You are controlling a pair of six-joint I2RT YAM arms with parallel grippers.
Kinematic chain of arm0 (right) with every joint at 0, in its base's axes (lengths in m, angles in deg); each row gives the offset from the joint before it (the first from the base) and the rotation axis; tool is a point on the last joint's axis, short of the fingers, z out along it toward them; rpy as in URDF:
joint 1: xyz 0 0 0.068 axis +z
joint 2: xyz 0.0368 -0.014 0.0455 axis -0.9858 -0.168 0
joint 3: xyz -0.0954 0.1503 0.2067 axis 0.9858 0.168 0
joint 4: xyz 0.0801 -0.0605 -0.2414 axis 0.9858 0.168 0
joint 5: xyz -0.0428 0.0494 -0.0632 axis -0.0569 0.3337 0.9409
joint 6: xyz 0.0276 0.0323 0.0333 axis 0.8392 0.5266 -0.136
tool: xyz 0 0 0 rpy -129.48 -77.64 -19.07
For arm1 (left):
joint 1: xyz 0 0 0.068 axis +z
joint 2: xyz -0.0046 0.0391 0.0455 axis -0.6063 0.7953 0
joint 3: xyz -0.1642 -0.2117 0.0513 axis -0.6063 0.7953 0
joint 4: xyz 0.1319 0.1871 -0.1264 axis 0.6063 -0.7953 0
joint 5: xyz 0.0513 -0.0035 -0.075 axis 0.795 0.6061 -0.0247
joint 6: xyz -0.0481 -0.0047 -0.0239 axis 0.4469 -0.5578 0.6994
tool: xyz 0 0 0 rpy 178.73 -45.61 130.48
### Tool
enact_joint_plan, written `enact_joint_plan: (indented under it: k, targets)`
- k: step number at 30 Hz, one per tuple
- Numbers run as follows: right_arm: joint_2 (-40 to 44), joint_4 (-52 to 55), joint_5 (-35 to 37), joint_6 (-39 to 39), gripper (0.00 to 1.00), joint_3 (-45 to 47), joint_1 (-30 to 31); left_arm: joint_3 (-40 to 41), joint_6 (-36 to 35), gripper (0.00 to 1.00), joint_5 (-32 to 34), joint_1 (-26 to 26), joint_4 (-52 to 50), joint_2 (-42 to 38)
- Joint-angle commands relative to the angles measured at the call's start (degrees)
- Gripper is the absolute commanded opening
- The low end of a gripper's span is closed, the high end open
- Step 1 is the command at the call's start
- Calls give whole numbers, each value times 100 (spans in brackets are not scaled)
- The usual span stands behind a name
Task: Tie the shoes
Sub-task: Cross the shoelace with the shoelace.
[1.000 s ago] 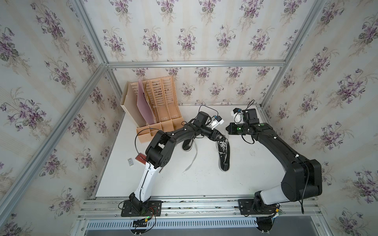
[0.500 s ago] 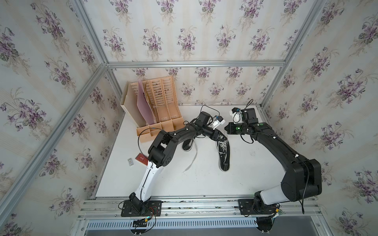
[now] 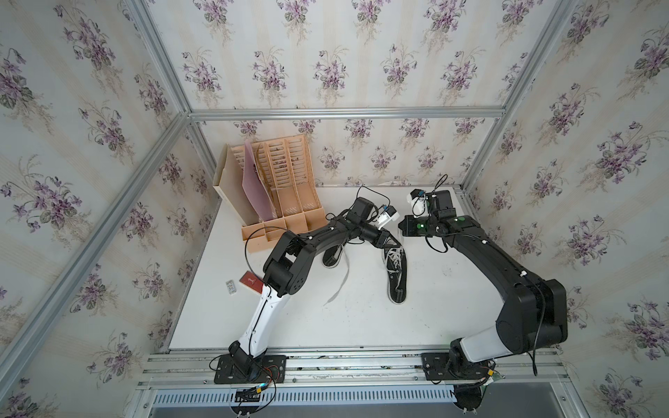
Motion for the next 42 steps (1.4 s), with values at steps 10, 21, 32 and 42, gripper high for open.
enact_joint_plan:
  k: [10,21,32,42]
  targets:
    - [-703,-1031,365,-207,26,-247,-233,219,303,2,-34,74,344,-157]
    - [572,-862,-89,280,45,1292,-390,280,529,1,-46,176,475,-137]
    - [977,-1843,-957,965,41,2659,-393,286,474,1,-95,181,463,-126]
    - [423,-1960,-974,875,30,2397,-466,301,474,1,-64,181,483,-137]
